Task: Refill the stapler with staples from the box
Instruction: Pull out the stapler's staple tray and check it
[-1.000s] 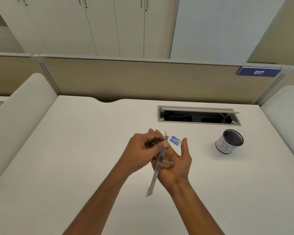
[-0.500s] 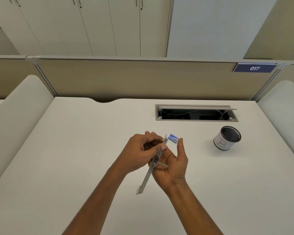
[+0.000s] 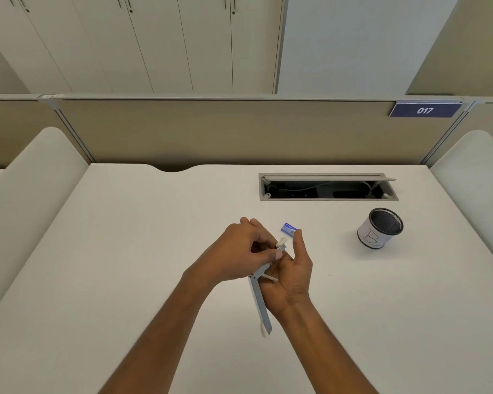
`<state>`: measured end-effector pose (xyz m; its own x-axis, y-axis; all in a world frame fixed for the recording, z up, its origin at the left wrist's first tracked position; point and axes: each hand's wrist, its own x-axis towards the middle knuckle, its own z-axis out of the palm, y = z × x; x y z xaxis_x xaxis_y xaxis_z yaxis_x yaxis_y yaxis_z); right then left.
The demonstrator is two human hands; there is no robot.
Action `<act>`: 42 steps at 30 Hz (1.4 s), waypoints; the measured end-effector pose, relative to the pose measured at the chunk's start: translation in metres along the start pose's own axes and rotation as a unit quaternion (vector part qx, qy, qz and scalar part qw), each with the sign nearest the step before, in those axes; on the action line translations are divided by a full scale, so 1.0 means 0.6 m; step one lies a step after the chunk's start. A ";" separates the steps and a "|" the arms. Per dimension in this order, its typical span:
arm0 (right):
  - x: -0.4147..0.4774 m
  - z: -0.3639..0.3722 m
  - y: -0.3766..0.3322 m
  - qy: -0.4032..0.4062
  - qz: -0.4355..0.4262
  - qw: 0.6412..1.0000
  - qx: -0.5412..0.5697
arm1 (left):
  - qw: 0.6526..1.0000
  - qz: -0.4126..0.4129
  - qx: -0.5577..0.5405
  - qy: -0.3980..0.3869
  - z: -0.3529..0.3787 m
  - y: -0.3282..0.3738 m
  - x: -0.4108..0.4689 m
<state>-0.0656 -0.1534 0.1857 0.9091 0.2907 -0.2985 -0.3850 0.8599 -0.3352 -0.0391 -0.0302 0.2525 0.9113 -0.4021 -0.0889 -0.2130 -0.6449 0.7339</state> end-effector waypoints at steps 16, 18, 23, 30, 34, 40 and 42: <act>0.002 0.005 0.005 0.039 0.011 0.998 0.041 | 0.999 0.032 -0.030 0.021 0.001 -0.010 -0.008; -0.001 0.011 0.004 0.043 0.007 0.999 0.015 | 0.993 0.033 -0.110 0.026 -0.006 -0.020 -0.012; -0.007 0.030 0.002 0.059 -0.008 0.996 -0.066 | 0.925 0.029 -0.378 0.012 -0.010 -0.040 -0.025; -0.017 0.051 -0.014 0.023 0.009 0.994 -0.103 | 0.735 -0.045 -0.676 0.036 0.001 -0.063 -0.043; -0.019 0.058 -0.020 0.026 -0.004 0.991 -0.133 | 0.700 -0.052 -0.711 0.045 0.011 -0.070 -0.049; -0.021 0.091 -0.053 0.019 -0.098 0.938 -0.333 | 0.673 -0.051 -0.736 0.050 0.020 -0.077 -0.055; -0.021 0.105 -0.063 0.002 -0.123 0.911 -0.393 | 0.669 -0.052 -0.739 0.052 0.022 -0.079 -0.056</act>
<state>-0.0527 -0.1634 0.2587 0.9833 0.1260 -0.1310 -0.1661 0.3311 -0.9289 -0.0641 0.0052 0.2120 0.9297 -0.3086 -0.2010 0.3660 0.7131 0.5979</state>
